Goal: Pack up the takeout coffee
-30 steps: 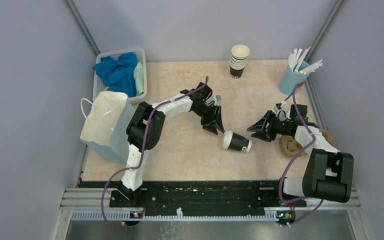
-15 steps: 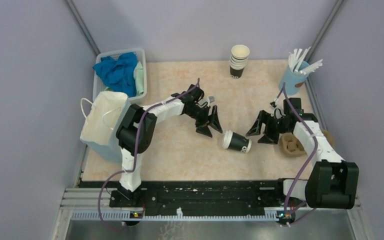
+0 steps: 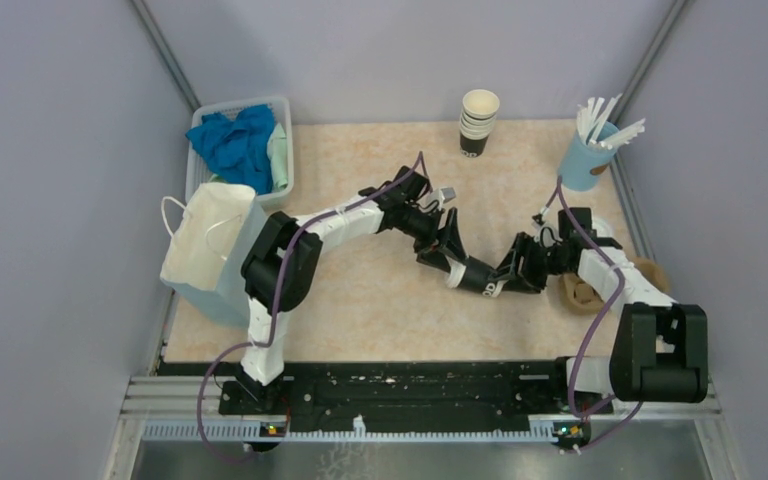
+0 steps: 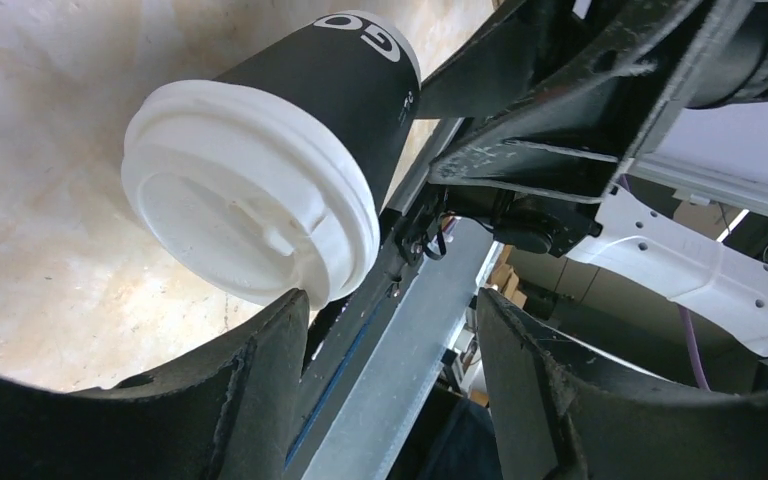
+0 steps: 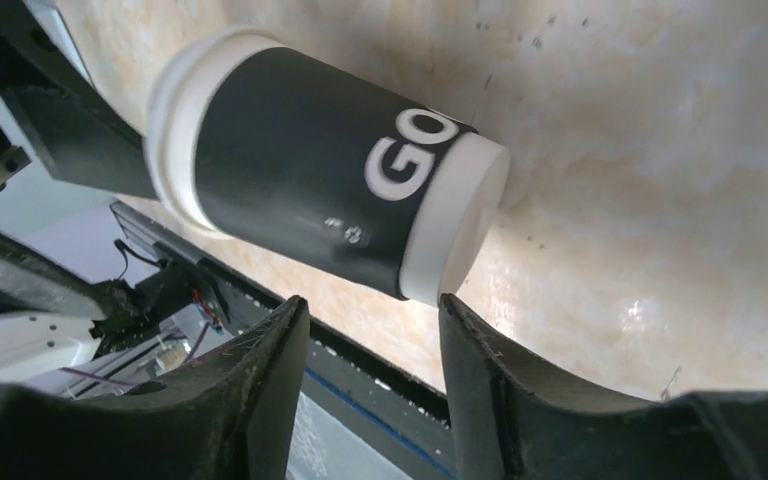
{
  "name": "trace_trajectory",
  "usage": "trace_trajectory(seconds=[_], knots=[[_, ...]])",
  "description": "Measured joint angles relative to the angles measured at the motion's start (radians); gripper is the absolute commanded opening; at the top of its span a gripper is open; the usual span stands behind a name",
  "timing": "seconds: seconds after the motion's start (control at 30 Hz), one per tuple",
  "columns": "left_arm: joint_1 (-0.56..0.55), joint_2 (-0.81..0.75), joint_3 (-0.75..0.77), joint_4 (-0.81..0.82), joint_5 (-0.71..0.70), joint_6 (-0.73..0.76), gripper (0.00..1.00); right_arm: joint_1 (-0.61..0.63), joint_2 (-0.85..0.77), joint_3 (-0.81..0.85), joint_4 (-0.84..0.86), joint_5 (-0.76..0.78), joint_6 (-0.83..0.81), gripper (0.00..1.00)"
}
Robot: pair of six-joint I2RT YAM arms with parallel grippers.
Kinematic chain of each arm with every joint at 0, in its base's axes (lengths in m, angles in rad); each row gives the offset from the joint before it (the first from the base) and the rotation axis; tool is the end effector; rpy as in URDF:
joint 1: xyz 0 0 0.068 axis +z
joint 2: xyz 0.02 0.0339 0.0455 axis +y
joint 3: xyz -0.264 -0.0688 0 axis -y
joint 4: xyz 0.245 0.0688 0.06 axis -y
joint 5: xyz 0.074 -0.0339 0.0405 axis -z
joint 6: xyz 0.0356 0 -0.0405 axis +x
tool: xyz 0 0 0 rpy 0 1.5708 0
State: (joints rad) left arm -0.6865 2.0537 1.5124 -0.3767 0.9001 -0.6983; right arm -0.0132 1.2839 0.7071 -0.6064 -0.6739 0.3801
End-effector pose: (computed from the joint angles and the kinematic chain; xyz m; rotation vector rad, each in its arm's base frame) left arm 0.3241 -0.3016 0.1961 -0.4117 -2.6144 1.5357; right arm 0.2221 0.0193 0.1891 0.3464 2.6911 1.0293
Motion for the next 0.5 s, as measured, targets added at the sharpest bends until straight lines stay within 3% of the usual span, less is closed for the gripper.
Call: trace_trajectory(seconds=[0.5], knots=[[0.015,0.008,0.03,0.001,-0.011,-0.025,0.68,-0.003,0.088,-0.092,0.23,-0.083,0.122,0.45]])
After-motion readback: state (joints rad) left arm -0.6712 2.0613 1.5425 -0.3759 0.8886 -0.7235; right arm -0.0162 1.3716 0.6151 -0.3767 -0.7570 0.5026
